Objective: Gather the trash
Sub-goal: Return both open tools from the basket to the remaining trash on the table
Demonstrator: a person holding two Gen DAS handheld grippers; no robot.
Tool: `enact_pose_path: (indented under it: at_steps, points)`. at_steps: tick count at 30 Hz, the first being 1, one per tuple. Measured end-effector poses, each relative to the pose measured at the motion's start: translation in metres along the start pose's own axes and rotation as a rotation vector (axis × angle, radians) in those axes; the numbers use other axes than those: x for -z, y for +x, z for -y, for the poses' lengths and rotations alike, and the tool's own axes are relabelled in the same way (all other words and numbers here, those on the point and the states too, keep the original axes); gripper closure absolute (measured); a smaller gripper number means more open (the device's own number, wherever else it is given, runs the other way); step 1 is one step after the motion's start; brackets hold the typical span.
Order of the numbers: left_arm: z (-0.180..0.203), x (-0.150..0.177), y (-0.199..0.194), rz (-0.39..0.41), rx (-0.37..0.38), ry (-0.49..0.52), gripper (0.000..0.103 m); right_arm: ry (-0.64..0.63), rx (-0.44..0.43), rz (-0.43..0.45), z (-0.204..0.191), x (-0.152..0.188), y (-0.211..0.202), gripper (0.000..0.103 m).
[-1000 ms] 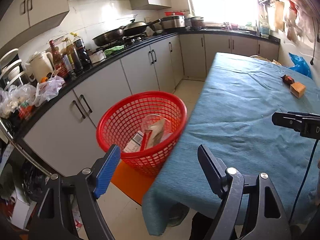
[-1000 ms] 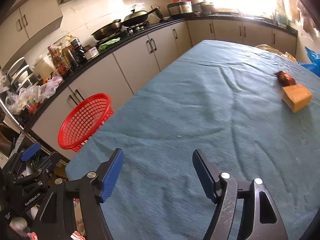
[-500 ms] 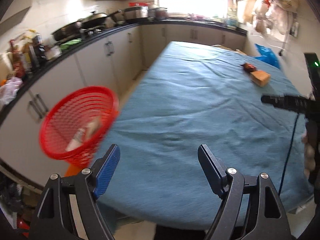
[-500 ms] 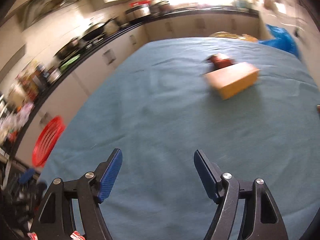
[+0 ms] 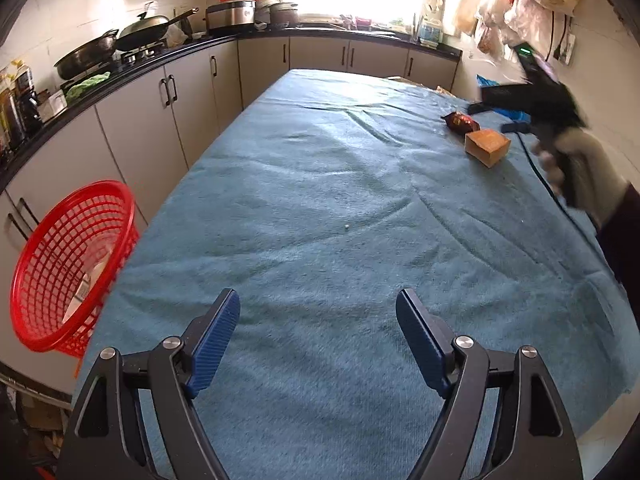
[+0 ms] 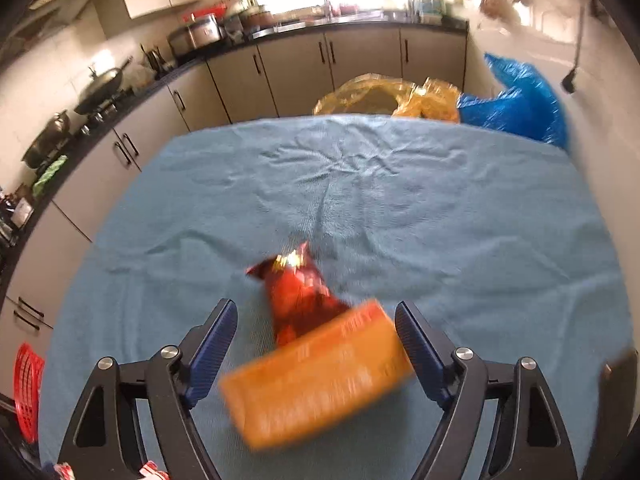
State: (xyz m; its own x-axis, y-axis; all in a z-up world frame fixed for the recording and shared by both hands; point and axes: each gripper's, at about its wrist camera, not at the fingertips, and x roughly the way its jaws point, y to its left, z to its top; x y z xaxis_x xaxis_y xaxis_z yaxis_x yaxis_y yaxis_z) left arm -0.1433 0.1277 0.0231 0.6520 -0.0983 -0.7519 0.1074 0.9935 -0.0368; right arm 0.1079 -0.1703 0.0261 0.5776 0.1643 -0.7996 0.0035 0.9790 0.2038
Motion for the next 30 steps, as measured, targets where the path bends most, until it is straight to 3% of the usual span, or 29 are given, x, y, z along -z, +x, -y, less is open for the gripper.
enact_pose_path:
  at_steps: [2,4,7,12,13,14,16,17,19,22,30]
  points:
    - [0.006,0.000,0.006,-0.019,0.001,0.019,0.021,-0.004,0.014,-0.023,0.000,-0.005,0.014,0.021]
    - [0.012,0.002,0.010,-0.031,-0.011,0.046,0.021,-0.039,0.025,-0.062,-0.009,-0.006,0.025,0.052]
    - [0.016,0.004,0.016,-0.041,-0.015,0.064,0.020,-0.066,-0.012,-0.089,-0.025,0.004,0.026,0.053]
    - [0.013,0.003,0.018,-0.043,0.001,0.036,0.016,-0.201,-0.312,-0.210,-0.076,0.048,0.000,0.048]
    - [0.013,0.003,0.018,-0.042,0.006,0.030,0.016,-0.235,-0.396,-0.239,-0.085,0.060,-0.013,0.043]
    - [0.012,0.004,0.017,-0.041,0.009,0.026,0.015,-0.250,-0.418,-0.232,-0.088,0.067,-0.025,0.037]
    - [0.013,0.004,0.018,-0.042,0.011,0.029,0.012,-0.245,-0.406,-0.179,-0.082,0.073,-0.046,0.015]
    - [0.014,0.005,0.019,-0.045,0.014,0.036,0.007,-0.212,-0.372,-0.133,-0.072,0.075,-0.058,0.013]
    - [0.017,0.006,0.020,-0.047,0.012,0.055,0.004,-0.128,-0.300,-0.097,-0.052,0.080,-0.069,0.012]
    - [0.018,0.006,0.021,-0.049,0.011,0.054,0.003,-0.043,-0.275,-0.128,-0.033,0.100,-0.075,0.012]
    - [0.002,0.001,0.011,-0.059,0.060,-0.037,0.002,-0.077,-0.203,-0.111,-0.066,0.138,-0.065,0.012]
